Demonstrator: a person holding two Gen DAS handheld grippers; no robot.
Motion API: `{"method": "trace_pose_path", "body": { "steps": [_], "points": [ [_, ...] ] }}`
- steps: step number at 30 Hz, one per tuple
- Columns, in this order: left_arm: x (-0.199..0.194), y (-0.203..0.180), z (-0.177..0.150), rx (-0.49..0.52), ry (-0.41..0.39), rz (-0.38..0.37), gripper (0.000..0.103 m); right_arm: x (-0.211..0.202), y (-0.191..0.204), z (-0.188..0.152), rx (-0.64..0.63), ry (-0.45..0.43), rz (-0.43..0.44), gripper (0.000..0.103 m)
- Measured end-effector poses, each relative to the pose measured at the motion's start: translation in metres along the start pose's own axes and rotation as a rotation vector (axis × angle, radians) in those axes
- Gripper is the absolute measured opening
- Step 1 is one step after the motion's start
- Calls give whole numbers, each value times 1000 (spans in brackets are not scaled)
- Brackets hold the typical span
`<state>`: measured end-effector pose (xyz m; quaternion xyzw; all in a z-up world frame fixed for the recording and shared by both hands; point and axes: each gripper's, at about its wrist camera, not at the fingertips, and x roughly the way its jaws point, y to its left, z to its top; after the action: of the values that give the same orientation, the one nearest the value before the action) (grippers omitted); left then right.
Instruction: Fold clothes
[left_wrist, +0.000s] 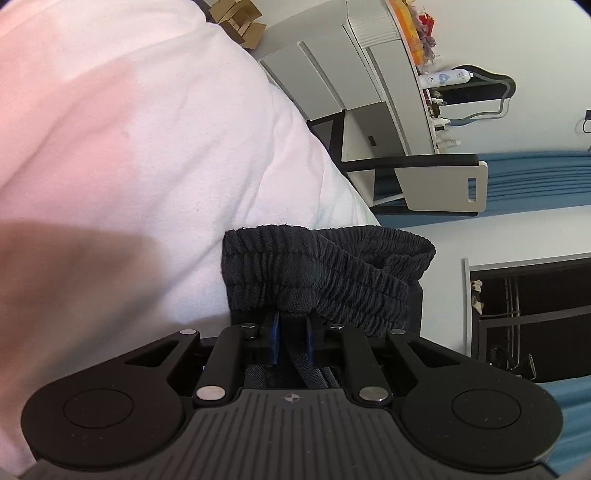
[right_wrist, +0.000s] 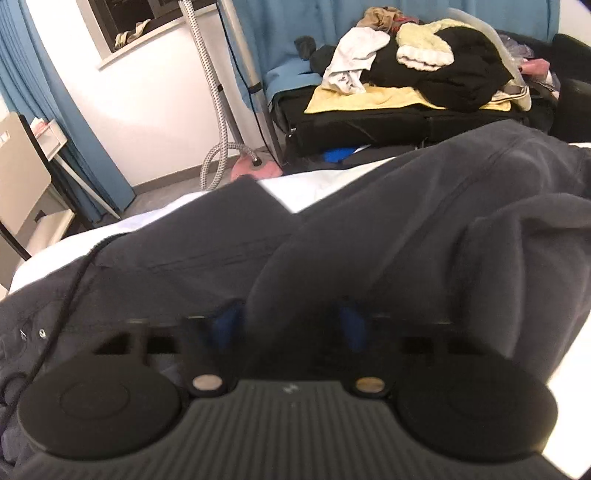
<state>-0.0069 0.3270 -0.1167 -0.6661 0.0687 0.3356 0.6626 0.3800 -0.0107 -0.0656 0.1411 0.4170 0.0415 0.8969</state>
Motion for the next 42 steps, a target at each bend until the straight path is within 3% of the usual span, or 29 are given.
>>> {"method": "trace_pose_path", "body": {
  "steps": [3,6,13,19,22,25,27,30,36,38,40,42],
  "points": [
    [1,0,2,-12,7,-6,16,-25,-21,-8,9,-25,58,15],
    [-2,-2,5,-6,17,-9,15,-63,-37,-18,-37,-50,87,10],
    [-22,-5,5,11,10,-13,15,-149,-106,-76,-84,47,180,6],
    [-35,0,8,36,21,40,15,-151,-150,-153,18,146,239,7],
    [-41,2,9,41,34,52,15,-144,-175,-178,120,165,289,13],
    [-45,1,7,45,30,58,15,-148,-202,-177,284,172,344,32],
    [-47,-1,4,57,16,65,16,-148,-221,-162,331,109,312,54],
    [-48,-4,-1,85,-10,80,16,-148,-249,-138,401,13,263,69],
    [-44,-6,-10,102,-51,120,16,-145,-307,-90,537,-178,163,73],
    [-43,-7,-11,107,-58,129,16,-125,-332,-80,582,-228,145,73],
    [-41,-8,-12,119,-62,135,16,-110,-357,-78,647,-254,180,71],
    [-39,-7,-14,124,-67,138,16,-95,-382,-76,709,-283,216,62]
  ]
}}
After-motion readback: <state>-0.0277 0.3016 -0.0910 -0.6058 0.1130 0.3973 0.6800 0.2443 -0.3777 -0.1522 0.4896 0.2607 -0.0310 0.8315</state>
